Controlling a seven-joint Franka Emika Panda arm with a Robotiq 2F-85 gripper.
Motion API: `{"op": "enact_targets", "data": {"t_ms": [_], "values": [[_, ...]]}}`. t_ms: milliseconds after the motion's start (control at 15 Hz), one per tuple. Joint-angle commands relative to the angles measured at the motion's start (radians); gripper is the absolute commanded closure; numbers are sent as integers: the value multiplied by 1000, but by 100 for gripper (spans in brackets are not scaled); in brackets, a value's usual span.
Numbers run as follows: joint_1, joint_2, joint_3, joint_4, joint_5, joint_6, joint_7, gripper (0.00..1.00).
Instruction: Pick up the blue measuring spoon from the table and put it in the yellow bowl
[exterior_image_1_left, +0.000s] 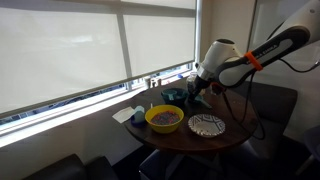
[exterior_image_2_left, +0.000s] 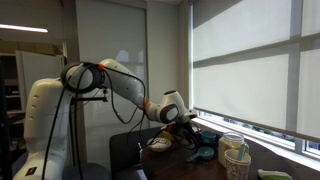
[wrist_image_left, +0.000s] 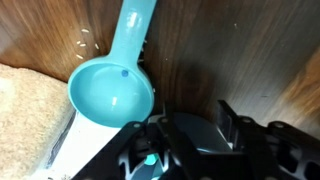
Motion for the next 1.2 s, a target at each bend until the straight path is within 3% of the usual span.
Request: {"op": "enact_targets", "data": {"t_ms": [0,200,400,467,600,800,1133], "values": [[8,-46,-34,-8,-70,-26,41,21],[9,-39,-52,3,-130,-44,100,2],[14,-6,-62,25,-171,-68,162,0],[16,7,-66,33,-188,-77,201,4],[25,29,-77,50,-228,-95,289,27],[43,55,-92,75,-263,-135,405,50],[63,67,-103,98,-282,-190,485,84]]}}
